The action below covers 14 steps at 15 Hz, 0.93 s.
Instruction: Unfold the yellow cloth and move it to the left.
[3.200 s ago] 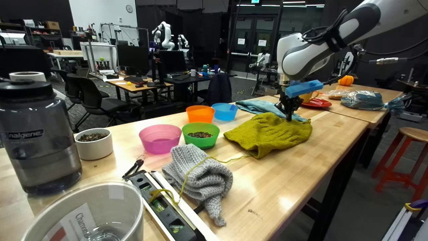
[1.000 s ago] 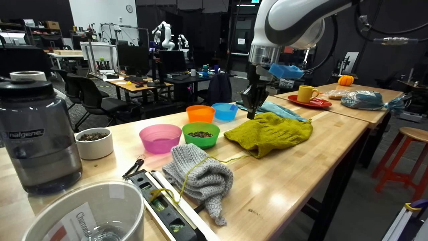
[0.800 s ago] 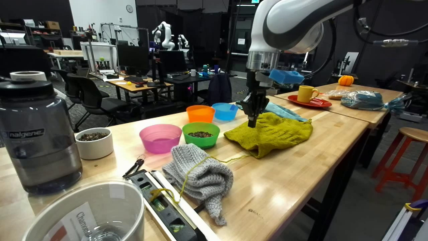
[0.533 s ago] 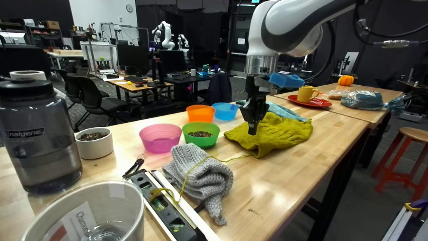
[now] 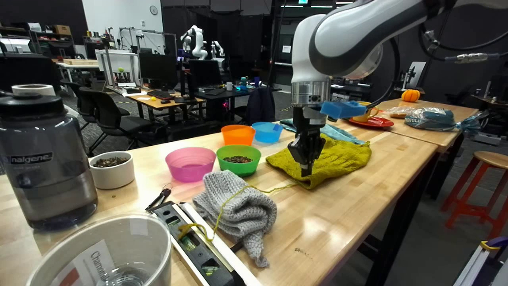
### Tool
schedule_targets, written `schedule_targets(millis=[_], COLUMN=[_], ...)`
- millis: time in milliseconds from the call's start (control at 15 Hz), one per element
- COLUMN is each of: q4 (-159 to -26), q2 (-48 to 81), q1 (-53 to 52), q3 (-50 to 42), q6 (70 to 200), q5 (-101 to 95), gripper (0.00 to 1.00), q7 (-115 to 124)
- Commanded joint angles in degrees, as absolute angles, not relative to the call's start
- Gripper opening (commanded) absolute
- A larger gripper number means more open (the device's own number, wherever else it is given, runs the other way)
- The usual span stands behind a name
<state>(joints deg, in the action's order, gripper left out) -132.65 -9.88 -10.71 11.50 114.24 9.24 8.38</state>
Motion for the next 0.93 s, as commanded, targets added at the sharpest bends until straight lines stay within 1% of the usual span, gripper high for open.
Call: schedule_targets(millis=[0,467,667,867], q4=[-133.9,-133.0,-131.6,-129.6], q2=[-10.4,-8.3,-7.0,-7.6], q1=[-11.5,-13.5,-14.4,-14.9], q3=[12.1,14.5,15.9,16.9], q6=[113.8,115.4,116.2,113.7], q5=[11.9,17.0,16.0,12.9], gripper=[0.0,0.0,0.0,0.0], q7=[10.2,14.3,16.6,18.4])
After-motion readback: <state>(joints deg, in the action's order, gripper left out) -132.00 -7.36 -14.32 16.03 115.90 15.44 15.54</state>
